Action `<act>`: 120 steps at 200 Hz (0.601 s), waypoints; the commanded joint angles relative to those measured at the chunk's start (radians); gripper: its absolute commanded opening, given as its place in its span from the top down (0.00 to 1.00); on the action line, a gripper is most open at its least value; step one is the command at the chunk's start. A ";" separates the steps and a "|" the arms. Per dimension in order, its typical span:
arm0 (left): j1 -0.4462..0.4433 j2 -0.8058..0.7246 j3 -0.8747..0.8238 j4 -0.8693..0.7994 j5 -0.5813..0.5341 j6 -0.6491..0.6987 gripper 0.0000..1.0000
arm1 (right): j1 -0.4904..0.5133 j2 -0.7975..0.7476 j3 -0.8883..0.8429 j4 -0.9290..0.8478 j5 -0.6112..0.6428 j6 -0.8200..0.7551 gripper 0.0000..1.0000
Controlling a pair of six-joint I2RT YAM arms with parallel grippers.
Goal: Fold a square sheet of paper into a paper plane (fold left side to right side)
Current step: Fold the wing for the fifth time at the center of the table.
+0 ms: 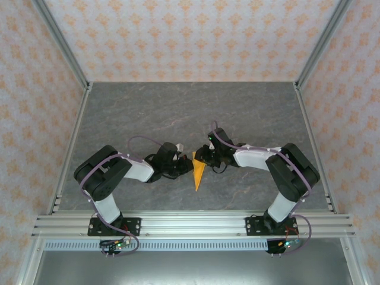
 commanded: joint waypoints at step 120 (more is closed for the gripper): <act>0.000 0.031 0.018 -0.046 -0.031 0.034 1.00 | 0.007 0.046 -0.049 -0.055 0.092 0.029 0.75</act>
